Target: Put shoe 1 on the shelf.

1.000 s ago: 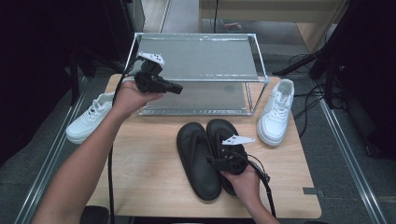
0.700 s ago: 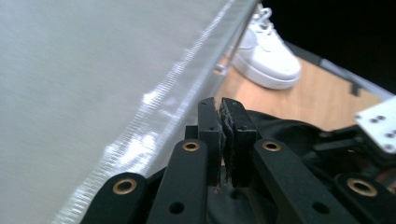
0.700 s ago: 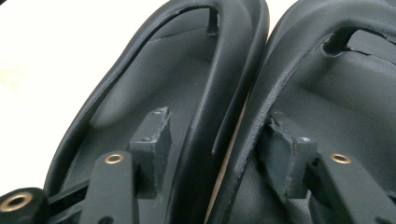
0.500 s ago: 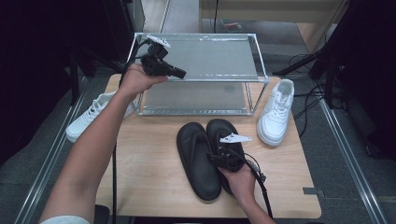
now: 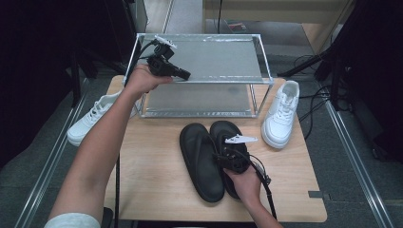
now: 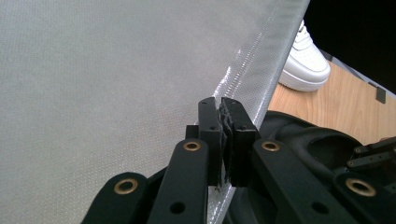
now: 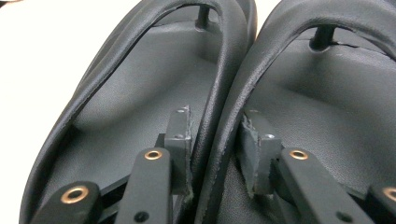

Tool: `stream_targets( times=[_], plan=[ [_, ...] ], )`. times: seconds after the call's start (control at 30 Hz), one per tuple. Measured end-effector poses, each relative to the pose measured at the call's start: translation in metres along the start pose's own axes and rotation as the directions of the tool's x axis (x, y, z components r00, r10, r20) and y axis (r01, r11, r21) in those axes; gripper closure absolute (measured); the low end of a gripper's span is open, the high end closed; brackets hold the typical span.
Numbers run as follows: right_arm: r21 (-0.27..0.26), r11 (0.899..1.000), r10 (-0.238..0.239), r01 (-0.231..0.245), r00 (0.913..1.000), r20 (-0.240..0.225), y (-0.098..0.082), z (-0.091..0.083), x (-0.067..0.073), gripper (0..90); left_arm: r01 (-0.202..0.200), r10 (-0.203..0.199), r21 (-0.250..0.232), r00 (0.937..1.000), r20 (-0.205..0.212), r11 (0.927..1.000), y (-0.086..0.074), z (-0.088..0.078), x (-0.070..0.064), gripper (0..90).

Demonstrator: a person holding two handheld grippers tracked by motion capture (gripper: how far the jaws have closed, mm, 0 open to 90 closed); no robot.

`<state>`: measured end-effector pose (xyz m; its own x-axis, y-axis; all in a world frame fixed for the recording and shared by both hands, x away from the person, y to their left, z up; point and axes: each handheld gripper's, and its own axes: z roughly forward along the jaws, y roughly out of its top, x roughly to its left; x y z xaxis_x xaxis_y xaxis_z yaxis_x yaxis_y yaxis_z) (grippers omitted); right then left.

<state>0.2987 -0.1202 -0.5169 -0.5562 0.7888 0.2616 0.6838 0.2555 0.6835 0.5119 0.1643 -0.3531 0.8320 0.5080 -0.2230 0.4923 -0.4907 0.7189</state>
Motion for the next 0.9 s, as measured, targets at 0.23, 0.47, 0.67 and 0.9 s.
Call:
stream_targets(
  times=[0.23, 0.47, 0.67, 0.9],
  plan=[
    [0.007, 0.999, 0.031, -0.031, 0.9995, 0.007, 0.003, -0.004, -0.009, 77.5, -0.002, 0.002, 0.012, 0.9991, -0.041, 0.9999, 0.001, 0.0, -0.005, 88.4],
    [-0.009, 1.0, 0.026, -0.026, 0.9996, 0.01, 0.021, -0.011, -0.012, 77.5, 0.002, -0.001, 0.023, 0.9982, -0.061, 0.9997, 0.002, 0.001, -0.008, 88.4],
    [-0.03, 0.999, 0.021, -0.021, 0.9998, 0.003, 0.045, -0.005, -0.013, 77.4, 0.023, -0.022, 0.008, 0.9986, -0.047, 0.9997, 0.0, 0.001, -0.007, 88.5],
    [-0.054, 0.998, 0.022, -0.023, 0.9996, -0.018, 0.076, 0.015, -0.015, 77.3, 0.041, -0.041, -0.002, 0.9983, -0.04, 0.9991, -0.002, 0.0, -0.005, 88.9]
  ],
)
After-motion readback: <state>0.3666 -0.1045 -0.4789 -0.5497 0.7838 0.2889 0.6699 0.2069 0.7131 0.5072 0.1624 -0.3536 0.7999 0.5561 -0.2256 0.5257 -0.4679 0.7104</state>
